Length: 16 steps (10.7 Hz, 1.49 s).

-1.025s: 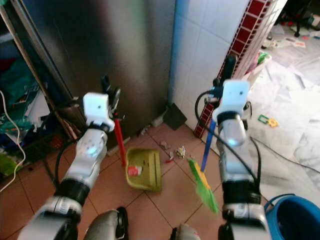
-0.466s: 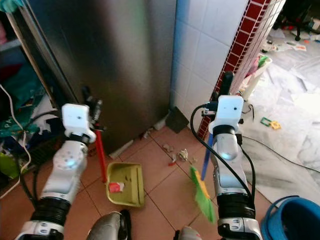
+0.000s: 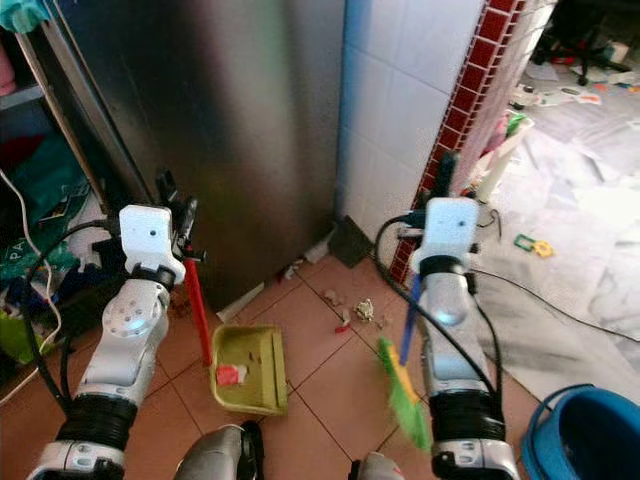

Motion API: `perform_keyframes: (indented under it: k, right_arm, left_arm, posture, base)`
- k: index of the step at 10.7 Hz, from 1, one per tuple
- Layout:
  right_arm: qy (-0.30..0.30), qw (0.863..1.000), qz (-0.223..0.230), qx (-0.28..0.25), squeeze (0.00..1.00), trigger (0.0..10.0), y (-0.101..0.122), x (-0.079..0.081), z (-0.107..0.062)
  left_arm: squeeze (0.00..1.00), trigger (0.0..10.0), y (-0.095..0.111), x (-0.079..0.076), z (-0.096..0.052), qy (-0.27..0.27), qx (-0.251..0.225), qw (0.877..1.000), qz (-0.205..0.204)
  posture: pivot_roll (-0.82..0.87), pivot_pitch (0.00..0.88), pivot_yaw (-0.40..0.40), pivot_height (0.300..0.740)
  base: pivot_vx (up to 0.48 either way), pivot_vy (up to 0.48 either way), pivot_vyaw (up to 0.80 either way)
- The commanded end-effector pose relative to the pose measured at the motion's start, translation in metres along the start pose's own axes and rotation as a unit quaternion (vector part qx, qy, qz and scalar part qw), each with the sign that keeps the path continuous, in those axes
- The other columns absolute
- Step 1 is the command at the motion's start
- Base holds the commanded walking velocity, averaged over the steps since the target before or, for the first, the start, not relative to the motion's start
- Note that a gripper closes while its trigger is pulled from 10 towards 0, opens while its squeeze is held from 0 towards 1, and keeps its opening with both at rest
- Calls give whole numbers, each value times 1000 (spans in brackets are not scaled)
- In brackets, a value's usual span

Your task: Sweep floor

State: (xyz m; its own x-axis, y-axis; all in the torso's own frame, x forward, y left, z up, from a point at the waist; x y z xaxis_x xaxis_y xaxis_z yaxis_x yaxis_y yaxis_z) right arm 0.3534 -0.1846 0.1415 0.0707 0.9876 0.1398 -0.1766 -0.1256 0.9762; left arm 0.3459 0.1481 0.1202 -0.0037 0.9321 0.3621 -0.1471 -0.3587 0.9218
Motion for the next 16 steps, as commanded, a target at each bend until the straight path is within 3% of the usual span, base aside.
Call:
perform_keyframes:
  k: [1, 3, 5, 8, 10, 14, 16]
  right_arm:
    - [0, 1000, 4, -3, 0, 10000, 5, -2, 3]
    - [69, 997, -15, 11, 0, 10000, 5, 9, 0]
    - [104, 994, -26, 35, 0, 10000, -4, 15, -9]
    - [46, 999, 8, 7, 0, 10000, -1, 19, -7]
    - [12, 1000, 17, 11, 0, 10000, -4, 10, -12]
    - [-6, 1000, 5, -4, 0, 10000, 9, -2, -7]
    - [-7, 1000, 8, 1, 0, 10000, 6, -2, -10]
  left_arm:
    - [0, 10000, 19, 3, 3, 8, -36, 999, -2]
    - [0, 10000, 15, -11, -1, -23, -31, 999, -1]
    - [0, 10000, 8, -11, -6, -29, -19, 999, -8]
    - [0, 10000, 13, -9, -9, -14, -19, 999, -23]
    - [0, 10000, 12, -15, -12, -27, -10, 999, -40]
    - [0, 10000, 22, -16, -4, -28, -18, 998, -54]
    - [0, 10000, 17, -13, -11, -29, -10, 998, -53]
  posture:
    - [-79, 0, 36, 740]
    - [-112, 0, 58, 740]
    - [-117, 0, 35, 740]
    - [-75, 0, -17, 740]
    - [-100, 0, -6, 740]
    - [-110, 0, -26, 740]
    - [-95, 0, -20, 740]
  base:
    - [0, 0, -800]
    - [0, 0, -400]
    - [0, 0, 0]
    - [0, 0, -498]
    - [0, 0, 0]
    - [0, 0, 0]
    - [0, 0, 0]
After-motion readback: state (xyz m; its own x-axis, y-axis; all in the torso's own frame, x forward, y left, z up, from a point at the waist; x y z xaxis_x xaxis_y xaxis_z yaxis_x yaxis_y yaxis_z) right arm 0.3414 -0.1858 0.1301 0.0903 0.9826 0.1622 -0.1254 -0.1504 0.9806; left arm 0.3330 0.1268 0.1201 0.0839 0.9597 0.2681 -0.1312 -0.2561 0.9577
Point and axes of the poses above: a point about 5 cm out from each wrist's last joint towards the gripper, its own z axis pointing out of the wrist towards the gripper, its own y axis along the axis of the wrist's last joint, x = y × z, the point moved 4 cm from there along z, pointing out of the wrist towards the gripper, and after that the axes turned 15 degrees about z, right-handed, at the moved point
